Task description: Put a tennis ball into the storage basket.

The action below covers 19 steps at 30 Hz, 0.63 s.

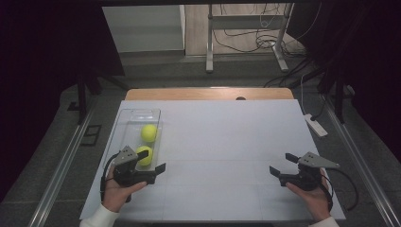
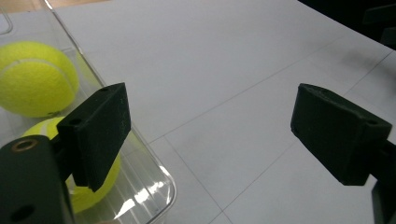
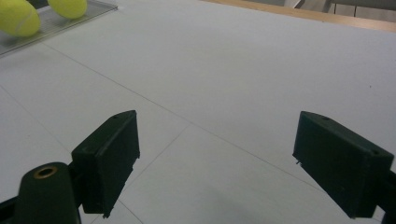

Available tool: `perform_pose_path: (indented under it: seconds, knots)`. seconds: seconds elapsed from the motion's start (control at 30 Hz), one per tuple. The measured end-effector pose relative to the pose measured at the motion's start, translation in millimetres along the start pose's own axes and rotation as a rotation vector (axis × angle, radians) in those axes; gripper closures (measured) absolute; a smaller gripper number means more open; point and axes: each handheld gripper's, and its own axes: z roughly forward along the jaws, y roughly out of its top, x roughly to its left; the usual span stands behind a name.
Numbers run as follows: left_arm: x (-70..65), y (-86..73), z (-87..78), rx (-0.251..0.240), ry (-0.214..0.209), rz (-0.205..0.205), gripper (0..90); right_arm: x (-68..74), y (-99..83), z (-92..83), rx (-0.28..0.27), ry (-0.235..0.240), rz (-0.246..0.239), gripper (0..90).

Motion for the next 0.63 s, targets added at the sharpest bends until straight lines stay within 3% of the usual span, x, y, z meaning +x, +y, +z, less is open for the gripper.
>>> perform_pose_path:
  seconds: [0.63]
  knots:
    - [7.0, -2.3, 3.0, 0.005, 0.012, -0.014, 13.5, 1.3, -0.5, -2.6, -0.009, 0.01, 0.002, 14.8]
